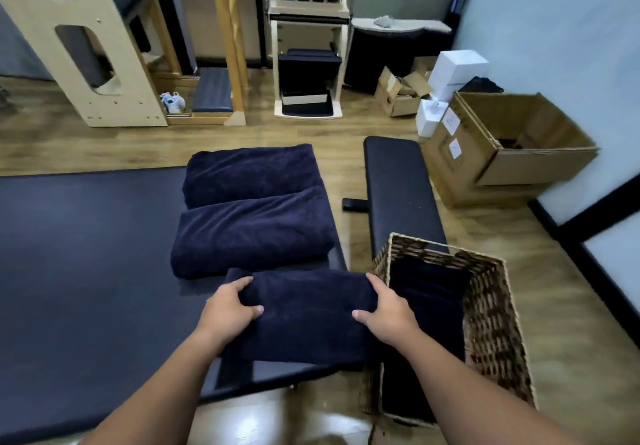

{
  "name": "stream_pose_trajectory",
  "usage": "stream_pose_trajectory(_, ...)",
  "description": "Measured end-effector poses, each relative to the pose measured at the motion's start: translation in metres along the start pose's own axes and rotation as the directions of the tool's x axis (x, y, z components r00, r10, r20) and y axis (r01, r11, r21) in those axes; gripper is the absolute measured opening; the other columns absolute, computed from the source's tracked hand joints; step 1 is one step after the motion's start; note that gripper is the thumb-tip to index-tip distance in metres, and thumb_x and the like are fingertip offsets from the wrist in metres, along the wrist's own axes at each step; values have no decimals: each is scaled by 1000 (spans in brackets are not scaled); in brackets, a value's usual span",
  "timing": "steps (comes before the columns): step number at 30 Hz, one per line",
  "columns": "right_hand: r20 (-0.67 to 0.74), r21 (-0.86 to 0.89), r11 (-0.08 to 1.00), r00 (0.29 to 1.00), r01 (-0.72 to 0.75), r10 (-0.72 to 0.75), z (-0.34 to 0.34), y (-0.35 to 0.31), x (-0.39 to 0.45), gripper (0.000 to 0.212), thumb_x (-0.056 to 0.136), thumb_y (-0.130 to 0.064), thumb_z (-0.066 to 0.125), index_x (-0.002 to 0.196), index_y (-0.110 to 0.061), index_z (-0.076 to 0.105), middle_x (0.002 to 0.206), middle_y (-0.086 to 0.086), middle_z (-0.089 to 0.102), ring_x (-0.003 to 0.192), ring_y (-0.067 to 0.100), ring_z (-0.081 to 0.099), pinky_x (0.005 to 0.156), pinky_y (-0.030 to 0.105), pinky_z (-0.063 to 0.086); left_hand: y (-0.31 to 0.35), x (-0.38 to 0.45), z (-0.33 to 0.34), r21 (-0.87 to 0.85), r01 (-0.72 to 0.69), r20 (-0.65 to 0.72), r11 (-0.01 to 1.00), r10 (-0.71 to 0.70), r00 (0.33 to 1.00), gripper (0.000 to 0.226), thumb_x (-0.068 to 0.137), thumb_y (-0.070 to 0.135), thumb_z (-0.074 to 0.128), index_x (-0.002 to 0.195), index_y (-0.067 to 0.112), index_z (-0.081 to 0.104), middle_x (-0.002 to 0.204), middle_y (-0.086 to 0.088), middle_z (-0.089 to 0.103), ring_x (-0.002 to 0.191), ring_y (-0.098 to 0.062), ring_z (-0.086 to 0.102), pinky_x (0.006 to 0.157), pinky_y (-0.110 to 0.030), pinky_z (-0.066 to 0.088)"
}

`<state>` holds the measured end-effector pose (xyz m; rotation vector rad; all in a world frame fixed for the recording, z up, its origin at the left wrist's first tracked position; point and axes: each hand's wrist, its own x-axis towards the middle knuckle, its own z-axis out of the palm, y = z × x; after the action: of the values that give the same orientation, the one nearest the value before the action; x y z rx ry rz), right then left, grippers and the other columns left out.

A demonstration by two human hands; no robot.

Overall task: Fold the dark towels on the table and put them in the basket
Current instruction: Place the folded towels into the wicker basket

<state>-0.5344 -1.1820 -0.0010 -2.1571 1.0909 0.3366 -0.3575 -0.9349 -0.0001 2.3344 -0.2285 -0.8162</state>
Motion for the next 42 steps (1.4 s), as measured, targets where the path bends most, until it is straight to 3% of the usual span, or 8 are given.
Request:
stream_pose_trajectory(12,-302,214,930,885,-299,354,-123,198,25,72,81,-36,79,132,-37,30,122,10,68,109,38,65,90,43,51,192,18,203,-24,-212,173,977,213,962,69,85,13,76,148,24,51,142,5,58,133,-18,52,108,-28,42)
stream_pose_trajectory(18,-329,233,925,871,-299,364,-153,248,103,56,86,-33,76,114,-29,28,109,15,69,100,40,65,83,43,50,247,75,278,12,-137,189,990,133,973,73,81,13,74,149,22,49,141,3,61,129,-19,57,110,-39,46)
stream_pose_trajectory(23,-329,136,956,898,-261,292,-133,255,155,52,90,-26,70,122,-25,30,112,15,65,97,41,65,75,42,46,253,109,320,165,-110,159,980,84,984,65,91,8,62,153,19,43,145,1,56,133,-23,53,112,-29,39)
stream_pose_trajectory(29,-263,-161,949,939,-270,223,-100,269,179,68,87,-6,59,148,-12,30,140,26,39,121,43,48,99,47,43,234,118,352,473,-154,168,868,83,982,67,96,16,56,157,25,31,145,-23,42,134,-39,43,109,-42,41)
stream_pose_trajectory(32,-343,-389,903,938,-180,39,-78,267,168,67,78,-6,67,142,-2,49,154,29,29,130,46,38,99,56,38,222,97,365,713,-333,108,617,373,922,71,76,12,69,143,14,48,153,-25,27,135,-44,33,104,-52,42)
stream_pose_trajectory(34,-314,-413,900,949,-137,0,-69,265,160,73,71,-13,73,140,-2,52,155,26,31,127,45,39,94,56,38,219,82,373,777,-347,123,525,414,902,73,74,23,70,144,15,48,149,-19,31,128,-39,34,98,-52,39)
stream_pose_trajectory(38,-176,-220,958,973,-184,147,-67,265,176,102,73,-29,73,159,-16,20,161,23,3,134,46,25,105,54,42,211,90,383,688,-273,191,673,195,962,84,96,48,53,160,26,3,155,-16,16,134,-37,29,105,-50,38)
stream_pose_trajectory(42,-9,36,973,973,-229,229,-67,282,216,110,79,-40,75,160,-25,1,166,16,-4,144,46,17,119,46,24,201,124,390,519,-211,336,828,30,942,101,92,43,65,160,33,-8,165,-20,1,148,-43,21,121,-45,26)
